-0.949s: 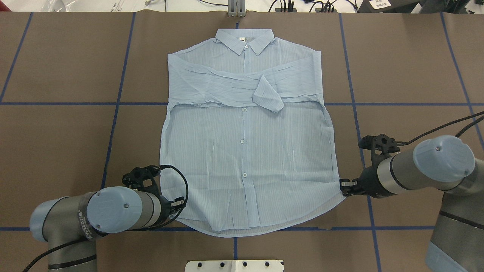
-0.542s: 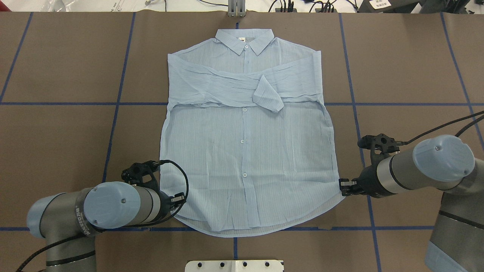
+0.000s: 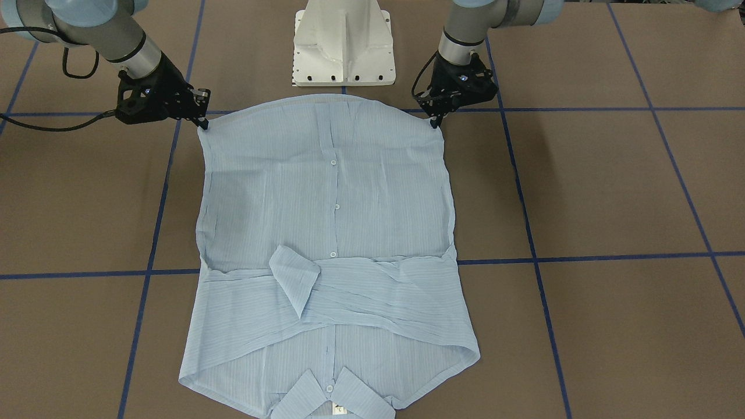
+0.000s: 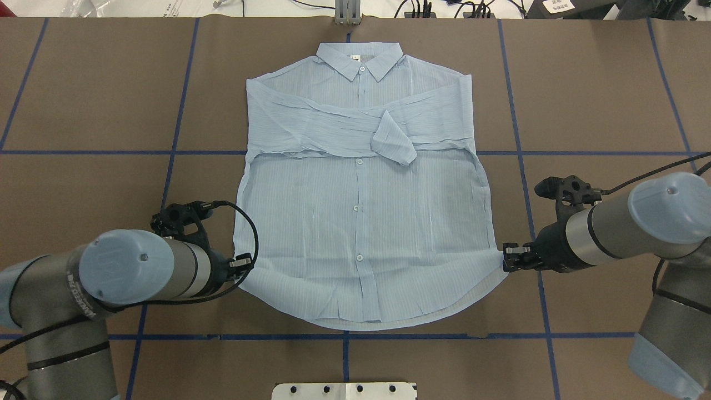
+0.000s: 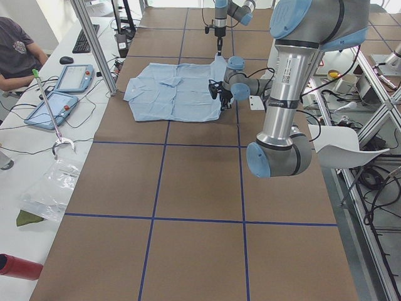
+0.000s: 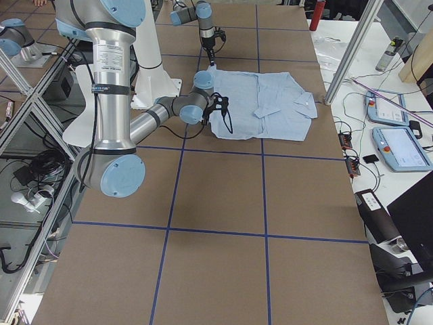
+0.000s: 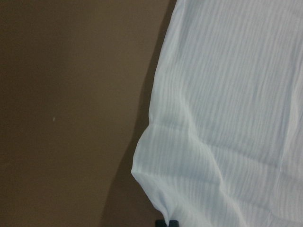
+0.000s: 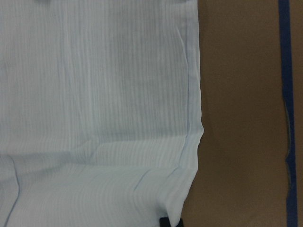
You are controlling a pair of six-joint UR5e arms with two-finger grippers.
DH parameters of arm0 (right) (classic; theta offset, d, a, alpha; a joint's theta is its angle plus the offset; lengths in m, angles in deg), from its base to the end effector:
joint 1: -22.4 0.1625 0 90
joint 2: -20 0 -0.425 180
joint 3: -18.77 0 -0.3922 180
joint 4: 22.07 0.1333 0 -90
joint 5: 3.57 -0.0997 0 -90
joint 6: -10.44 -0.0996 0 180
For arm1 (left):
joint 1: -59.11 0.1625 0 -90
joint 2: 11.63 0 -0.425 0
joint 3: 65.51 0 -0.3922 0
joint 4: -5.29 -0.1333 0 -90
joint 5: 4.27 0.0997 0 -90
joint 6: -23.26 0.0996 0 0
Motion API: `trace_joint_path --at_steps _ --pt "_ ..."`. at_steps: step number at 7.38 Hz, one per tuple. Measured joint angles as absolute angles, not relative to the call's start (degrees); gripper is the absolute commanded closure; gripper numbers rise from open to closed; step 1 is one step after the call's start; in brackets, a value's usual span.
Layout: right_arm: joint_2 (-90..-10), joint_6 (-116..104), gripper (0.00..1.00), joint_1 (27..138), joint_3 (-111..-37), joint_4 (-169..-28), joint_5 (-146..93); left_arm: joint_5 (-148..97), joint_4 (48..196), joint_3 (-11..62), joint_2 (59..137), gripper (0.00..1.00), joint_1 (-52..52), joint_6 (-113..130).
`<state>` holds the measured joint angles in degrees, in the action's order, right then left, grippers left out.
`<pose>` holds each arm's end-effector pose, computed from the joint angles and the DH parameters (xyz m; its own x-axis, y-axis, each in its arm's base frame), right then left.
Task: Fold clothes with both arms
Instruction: 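Lift both hem corners and fold them toward the collar with both grippers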
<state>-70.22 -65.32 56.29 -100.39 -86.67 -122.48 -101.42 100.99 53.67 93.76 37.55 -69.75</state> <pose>-0.3431 -0.3331 0.3675 0.5089 0.0825 0.8569 -0.0380 0.9966 -0.0733 0.4503 -0.3079 0.2835 0.5792 -0.2849 -0.7638 0.3064 0.9443 -0.1198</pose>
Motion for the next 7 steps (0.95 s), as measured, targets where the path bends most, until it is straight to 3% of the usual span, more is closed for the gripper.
trace_joint_path --at_steps 3,7 --pt "-66.3 -65.2 1.00 63.2 -99.8 -89.0 -128.4 -103.6 100.9 53.5 94.3 1.00 33.1 -65.5" --pt "-54.1 -64.3 1.00 68.1 -96.3 -100.7 -129.5 -105.9 101.3 51.9 98.3 1.00 26.5 -63.8"
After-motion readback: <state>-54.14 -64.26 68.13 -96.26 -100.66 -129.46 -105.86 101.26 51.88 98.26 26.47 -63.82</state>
